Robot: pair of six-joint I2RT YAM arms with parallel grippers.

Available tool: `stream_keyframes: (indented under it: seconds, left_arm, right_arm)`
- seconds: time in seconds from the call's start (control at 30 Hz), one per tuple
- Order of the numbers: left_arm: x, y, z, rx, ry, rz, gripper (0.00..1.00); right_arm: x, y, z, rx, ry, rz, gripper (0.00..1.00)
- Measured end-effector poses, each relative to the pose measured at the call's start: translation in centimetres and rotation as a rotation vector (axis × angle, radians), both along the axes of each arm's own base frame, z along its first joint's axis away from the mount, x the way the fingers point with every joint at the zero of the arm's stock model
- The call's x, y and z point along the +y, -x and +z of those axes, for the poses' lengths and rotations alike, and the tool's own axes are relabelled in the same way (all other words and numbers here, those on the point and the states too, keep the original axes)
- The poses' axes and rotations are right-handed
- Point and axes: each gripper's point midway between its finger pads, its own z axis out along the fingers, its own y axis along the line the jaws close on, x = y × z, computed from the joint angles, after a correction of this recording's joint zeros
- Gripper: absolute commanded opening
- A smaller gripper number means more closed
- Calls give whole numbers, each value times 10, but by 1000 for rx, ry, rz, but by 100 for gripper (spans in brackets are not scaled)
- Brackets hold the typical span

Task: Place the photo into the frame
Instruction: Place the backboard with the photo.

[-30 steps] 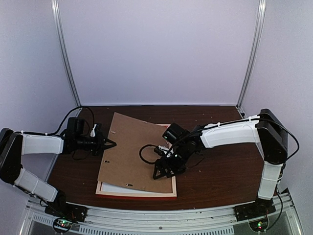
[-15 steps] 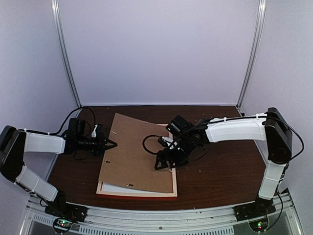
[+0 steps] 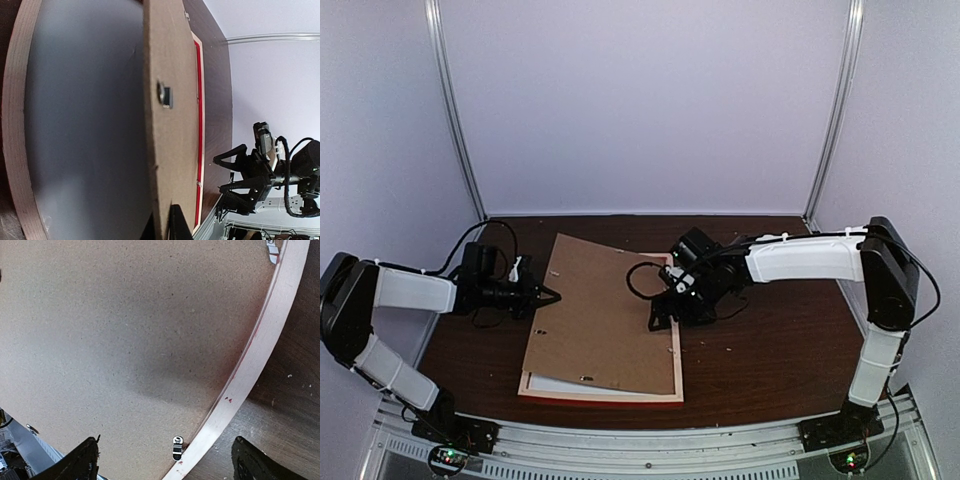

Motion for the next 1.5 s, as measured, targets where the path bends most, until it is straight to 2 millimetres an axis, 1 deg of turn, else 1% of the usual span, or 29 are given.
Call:
stream_keyframes:
  seconds: [0.17, 0.33, 0.43, 0.67, 0.8, 0.97, 1.23, 1.5]
  left_arm:
    - [2, 1, -6, 4, -25, -1, 8]
    - [3, 2, -10, 6, -43, -2, 9]
    - [3, 2, -10, 5, -45, -3, 9]
    - [3, 2, -11, 4, -48, -3, 8]
    - [3, 2, -11, 6, -49, -4, 8]
    - [3, 2, -11, 6, -49, -3, 8]
    - [3, 2, -11, 5, -50, -3, 8]
    - [3, 2, -12, 3, -54, -3, 8]
  right_arm:
    - [-1, -2, -3, 4, 4, -4, 91]
    - [4, 0, -1, 8, -21, 13, 90]
    - [8, 7, 0, 17, -30, 38, 90]
    - [22, 29, 3, 35, -32, 123, 88]
    - [26, 39, -4, 56, -15, 158, 88]
    - [23, 47, -16, 87, 19, 168, 87]
    - [23, 51, -18, 97, 29, 172, 87]
    - [30, 56, -22, 111, 24, 168, 86]
